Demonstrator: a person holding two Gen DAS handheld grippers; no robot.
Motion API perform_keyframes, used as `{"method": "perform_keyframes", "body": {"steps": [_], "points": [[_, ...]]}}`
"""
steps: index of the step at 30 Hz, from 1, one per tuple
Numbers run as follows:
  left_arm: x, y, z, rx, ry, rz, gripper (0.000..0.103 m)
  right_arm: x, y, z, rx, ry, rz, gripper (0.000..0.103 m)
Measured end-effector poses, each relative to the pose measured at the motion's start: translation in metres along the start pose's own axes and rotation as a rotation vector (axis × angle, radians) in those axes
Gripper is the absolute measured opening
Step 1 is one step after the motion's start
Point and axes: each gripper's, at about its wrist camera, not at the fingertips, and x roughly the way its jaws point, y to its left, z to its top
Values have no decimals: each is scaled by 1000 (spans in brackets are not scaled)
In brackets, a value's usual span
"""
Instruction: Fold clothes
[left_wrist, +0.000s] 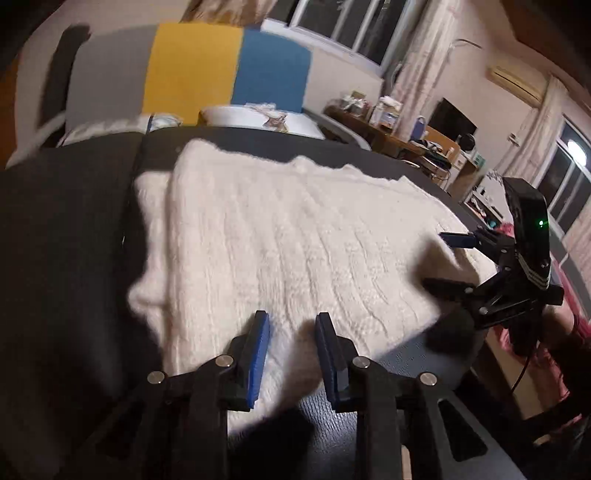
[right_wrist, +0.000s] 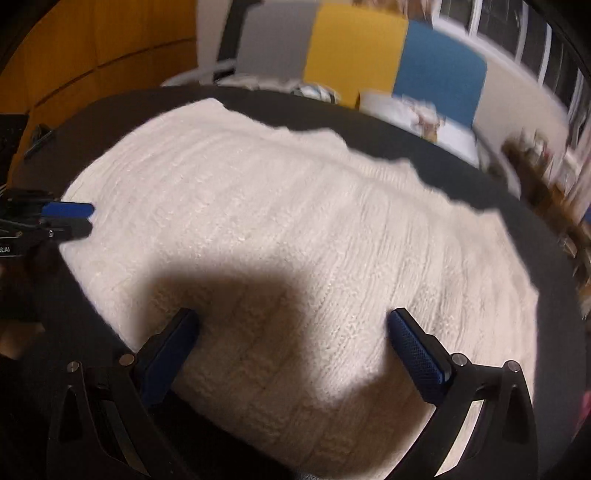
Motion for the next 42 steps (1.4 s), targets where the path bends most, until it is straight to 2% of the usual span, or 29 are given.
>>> {"method": "perform_keyframes", "body": {"steps": [2, 5, 9, 10, 11, 14, 17, 18, 20, 22, 24, 27, 31, 35, 37, 42], "points": [[-16, -4, 1, -28, -53, -30, 27, -9, -4, 2, 31, 6, 2, 103], [-25, -21, -4, 6, -84, -75, 28, -32, -11, -9, 58, -30, -17, 103], [8, -34, -14, 51, 28, -22, 28, -26, -32, -43, 152, 49, -51, 103], [10, -33, -15, 46, 25, -18, 28, -22, -37, -53, 176, 54, -51, 103], [12, -33, -16, 41, 22, -13, 28, -24, -39, -57, 191, 15, -38, 103], [3, -25, -12, -22, -4, -41, 28, -30, -35, -48, 172, -2, -46, 103], [-8, -3, -6, -143, -52, -79, 30, -36, -30, -38, 152, -20, -53, 103], [-7, 2, -6, -164, -46, -71, 31, -38, -28, -34, 146, -31, -54, 103], [4, 4, -8, -144, 7, -6, 29, -38, -23, -25, 141, -54, -44, 103], [7, 6, -8, -155, 1, -20, 29, -21, -18, -24, 144, -5, -25, 103], [2, 14, -4, -209, -14, -49, 30, -8, -15, -22, 148, 33, -9, 103], [-12, 24, -1, -266, -57, -71, 31, -14, -20, -16, 164, 3, -5, 103], [-29, 22, 5, -246, -130, -94, 32, -28, -23, -4, 174, -62, 2, 103], [-4, 1, 9, -142, -48, 0, 33, -30, -17, 16, 168, -109, 47, 103], [11, 3, 1, -150, 26, 59, 30, -25, -11, 20, 144, -97, 49, 103], [-3, 9, 5, -199, -42, -18, 32, -12, 3, 28, 83, -65, 56, 103]]}}
